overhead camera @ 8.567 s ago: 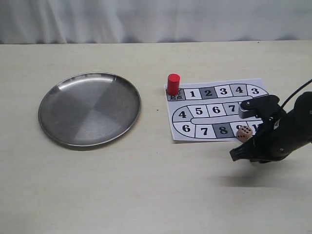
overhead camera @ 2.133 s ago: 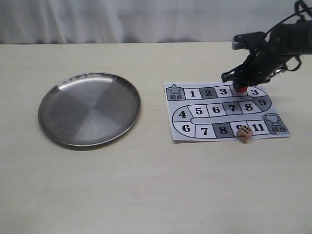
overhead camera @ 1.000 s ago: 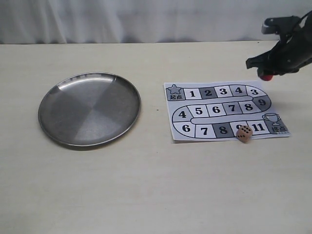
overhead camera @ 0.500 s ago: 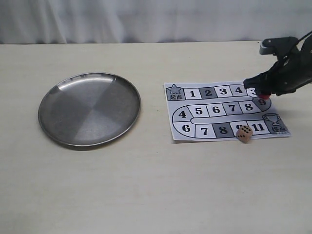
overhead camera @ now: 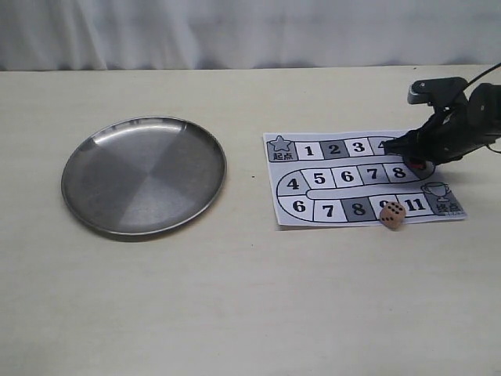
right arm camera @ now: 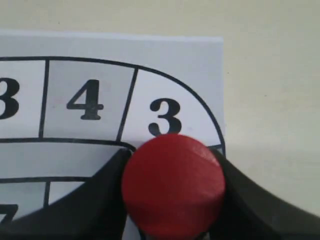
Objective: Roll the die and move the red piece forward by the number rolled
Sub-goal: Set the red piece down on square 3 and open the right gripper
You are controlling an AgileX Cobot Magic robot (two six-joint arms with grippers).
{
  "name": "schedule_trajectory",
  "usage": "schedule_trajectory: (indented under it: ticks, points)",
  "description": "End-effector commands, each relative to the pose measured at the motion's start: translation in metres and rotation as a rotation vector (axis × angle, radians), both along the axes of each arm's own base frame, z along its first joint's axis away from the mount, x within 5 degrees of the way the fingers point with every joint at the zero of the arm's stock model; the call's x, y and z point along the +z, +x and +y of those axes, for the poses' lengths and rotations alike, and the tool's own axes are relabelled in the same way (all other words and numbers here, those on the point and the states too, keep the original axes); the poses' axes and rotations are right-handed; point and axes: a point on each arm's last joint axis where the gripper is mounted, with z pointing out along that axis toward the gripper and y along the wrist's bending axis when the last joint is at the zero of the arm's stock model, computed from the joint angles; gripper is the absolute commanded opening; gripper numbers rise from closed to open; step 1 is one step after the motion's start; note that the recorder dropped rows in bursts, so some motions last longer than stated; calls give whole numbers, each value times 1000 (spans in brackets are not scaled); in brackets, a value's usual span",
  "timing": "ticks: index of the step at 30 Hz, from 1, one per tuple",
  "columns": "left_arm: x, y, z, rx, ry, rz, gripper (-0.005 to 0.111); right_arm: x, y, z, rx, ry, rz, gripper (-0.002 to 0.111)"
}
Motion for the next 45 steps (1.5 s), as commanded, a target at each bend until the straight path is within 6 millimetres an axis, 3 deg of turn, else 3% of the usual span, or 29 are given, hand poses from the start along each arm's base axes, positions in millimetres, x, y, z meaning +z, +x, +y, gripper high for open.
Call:
schedule_trajectory:
  ticks: [1,39,41,45]
  points:
    - [1,0,-1,-12,-7,-21,0,-18,-14,-18,-53,12,145,5]
    - [1,0,-1,-12,-7,-21,0,-25,-22,-5,-41,29,188,5]
    - [1,0,-1,-12,-7,-21,0,-25,-22,-5,-41,29,191,10]
    - [1,0,-1,-12,-7,-21,0,-25,-23,-5,-43,31,202,35]
